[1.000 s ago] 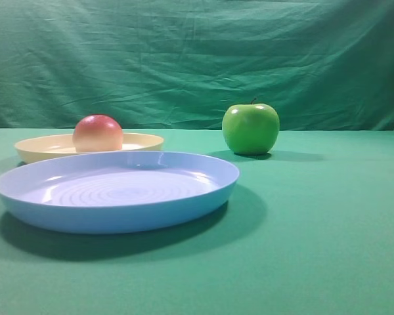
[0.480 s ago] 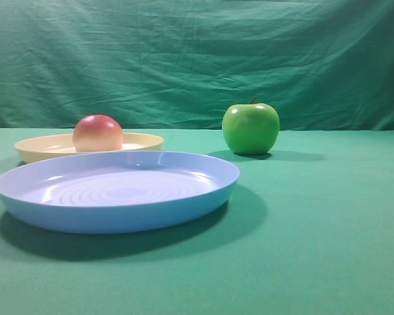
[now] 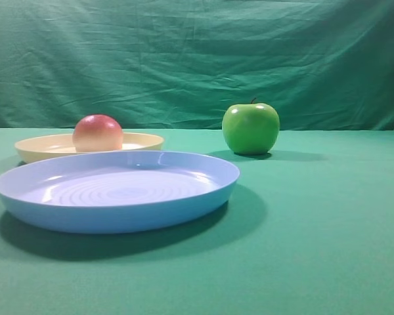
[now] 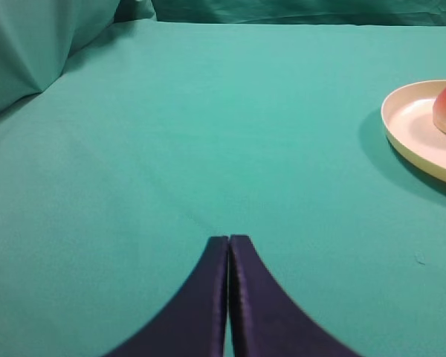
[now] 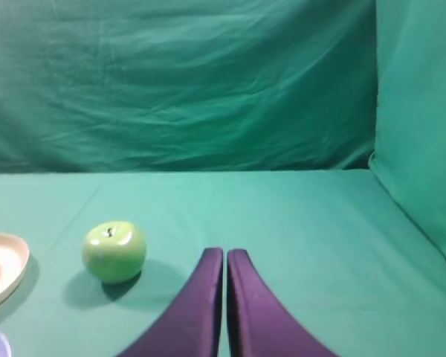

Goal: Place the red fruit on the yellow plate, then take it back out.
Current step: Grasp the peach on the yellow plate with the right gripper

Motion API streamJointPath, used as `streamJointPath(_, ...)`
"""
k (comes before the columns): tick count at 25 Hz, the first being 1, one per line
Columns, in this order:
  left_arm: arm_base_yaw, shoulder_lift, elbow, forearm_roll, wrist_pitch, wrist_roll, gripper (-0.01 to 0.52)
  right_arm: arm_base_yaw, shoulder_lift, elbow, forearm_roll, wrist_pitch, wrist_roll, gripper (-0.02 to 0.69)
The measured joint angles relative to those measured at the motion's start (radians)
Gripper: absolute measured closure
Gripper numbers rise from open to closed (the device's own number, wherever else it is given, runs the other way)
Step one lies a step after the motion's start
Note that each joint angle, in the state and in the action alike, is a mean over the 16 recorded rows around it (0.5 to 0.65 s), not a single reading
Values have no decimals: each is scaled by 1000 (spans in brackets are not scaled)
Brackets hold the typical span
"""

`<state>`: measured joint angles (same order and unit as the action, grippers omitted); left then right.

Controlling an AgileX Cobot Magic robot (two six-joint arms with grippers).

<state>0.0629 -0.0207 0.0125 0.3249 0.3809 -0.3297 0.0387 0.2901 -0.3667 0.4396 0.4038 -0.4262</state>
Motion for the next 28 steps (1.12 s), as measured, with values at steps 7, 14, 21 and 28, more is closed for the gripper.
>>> streamJointPath(7,0,0,0,0,0,0,514,54,237,-197,57,166,-54,665)
streamJointPath(14,0,0,0,0,0,0,514,187,459,-276,143,126,-88,665)
streamJointPath(21,0,0,0,0,0,0,514,346,682,-330,200,14,-96,665)
streamJointPath(28,0,0,0,0,0,0,514,443,914,-470,215,-7,-101,665)
